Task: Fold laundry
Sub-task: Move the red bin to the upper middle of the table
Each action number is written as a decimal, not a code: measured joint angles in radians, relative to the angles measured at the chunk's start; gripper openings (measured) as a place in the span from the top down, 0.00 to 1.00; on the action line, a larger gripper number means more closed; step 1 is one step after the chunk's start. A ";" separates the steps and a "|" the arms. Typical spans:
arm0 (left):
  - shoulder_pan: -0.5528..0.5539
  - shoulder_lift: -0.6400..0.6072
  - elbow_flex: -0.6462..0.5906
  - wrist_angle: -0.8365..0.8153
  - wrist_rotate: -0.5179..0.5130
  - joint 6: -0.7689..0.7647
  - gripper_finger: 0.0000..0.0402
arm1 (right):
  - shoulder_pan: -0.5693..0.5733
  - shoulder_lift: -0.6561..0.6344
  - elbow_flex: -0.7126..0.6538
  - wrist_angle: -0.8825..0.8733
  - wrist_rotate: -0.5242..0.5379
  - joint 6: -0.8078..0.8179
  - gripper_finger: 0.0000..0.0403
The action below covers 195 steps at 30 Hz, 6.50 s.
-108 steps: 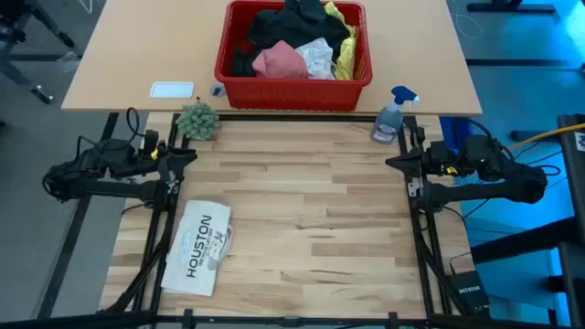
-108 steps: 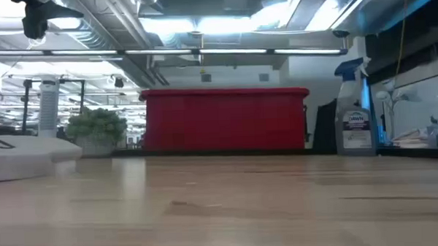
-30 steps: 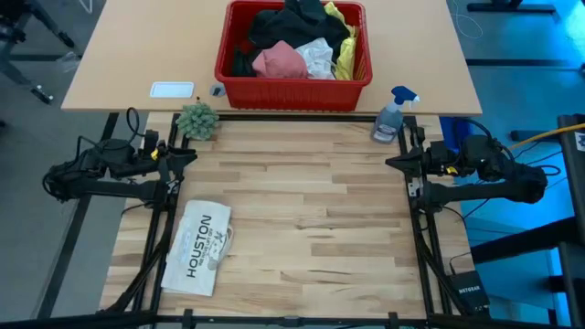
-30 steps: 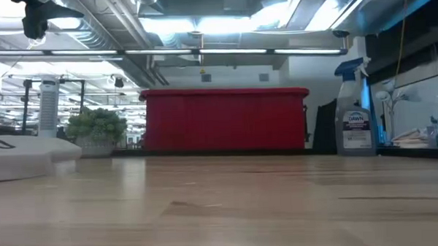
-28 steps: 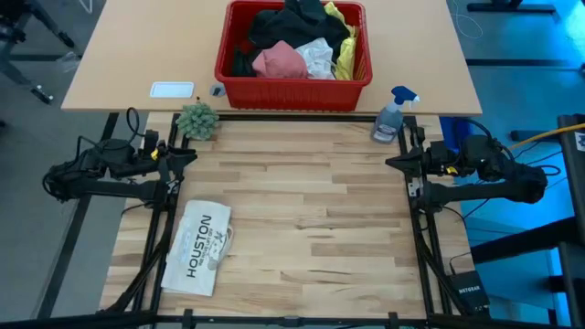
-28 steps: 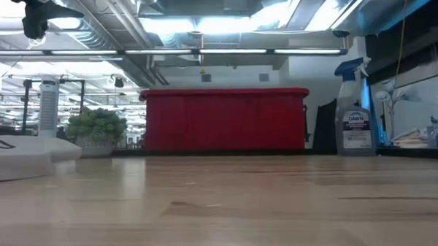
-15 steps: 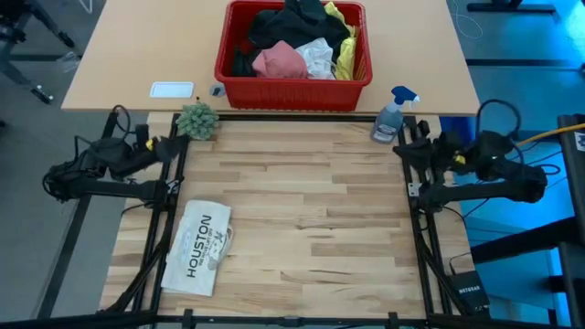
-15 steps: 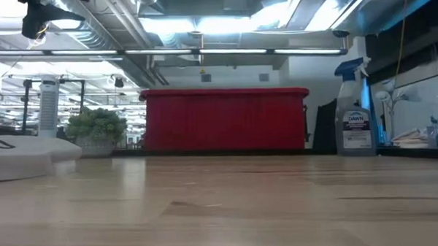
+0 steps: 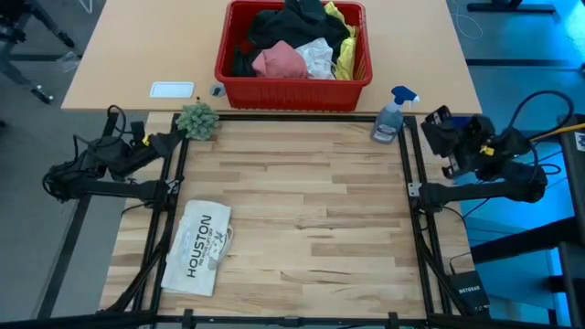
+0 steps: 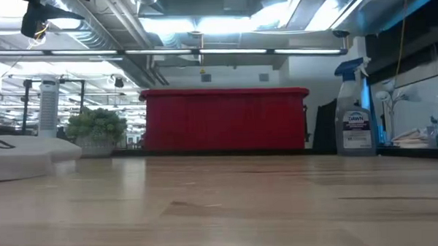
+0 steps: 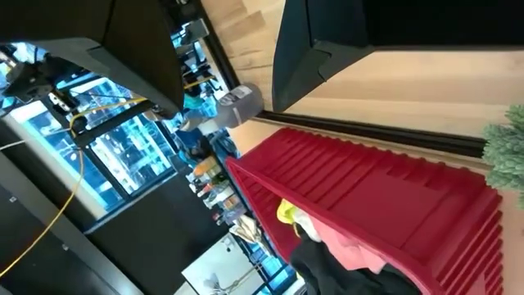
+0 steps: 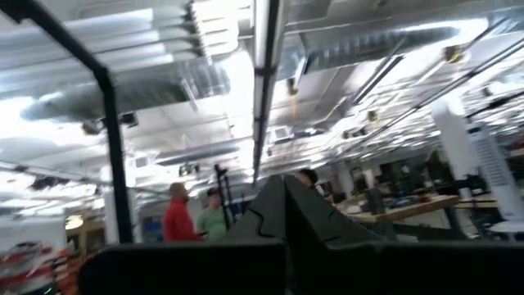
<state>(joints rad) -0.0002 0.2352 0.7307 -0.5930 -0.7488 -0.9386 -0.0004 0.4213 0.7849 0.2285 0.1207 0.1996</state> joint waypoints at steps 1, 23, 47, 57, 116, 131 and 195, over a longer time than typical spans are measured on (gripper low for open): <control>0.000 0.000 0.000 0.000 0.014 0.015 0.56 | 0.000 0.000 0.000 0.005 0.012 -0.010 1.00; 0.024 0.535 0.377 -0.050 -0.004 1.022 0.56 | -0.002 0.733 0.925 -0.933 0.369 -0.398 1.00; 0.540 1.029 0.689 -0.134 0.071 1.573 0.47 | -0.530 1.102 1.252 -1.357 0.256 -0.653 0.54; 0.692 1.165 0.689 -0.037 0.270 1.649 0.43 | -0.755 1.173 1.099 -1.199 0.052 -0.835 0.49; 0.756 1.138 0.734 0.024 0.716 1.276 0.43 | -0.639 1.403 1.270 -1.208 -0.191 -0.651 0.49; 0.735 1.082 0.734 -0.026 0.711 1.064 0.43 | -0.609 1.404 1.285 -1.228 -0.123 -0.657 0.49; 0.638 1.115 0.734 -0.070 0.658 1.345 0.43 | -0.796 1.560 1.212 -1.200 -0.188 -0.867 0.81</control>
<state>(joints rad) 0.6376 1.3501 1.4647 -0.6630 -0.0903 0.4064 -0.7967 1.9812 1.9964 -0.9716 -0.0675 -0.6671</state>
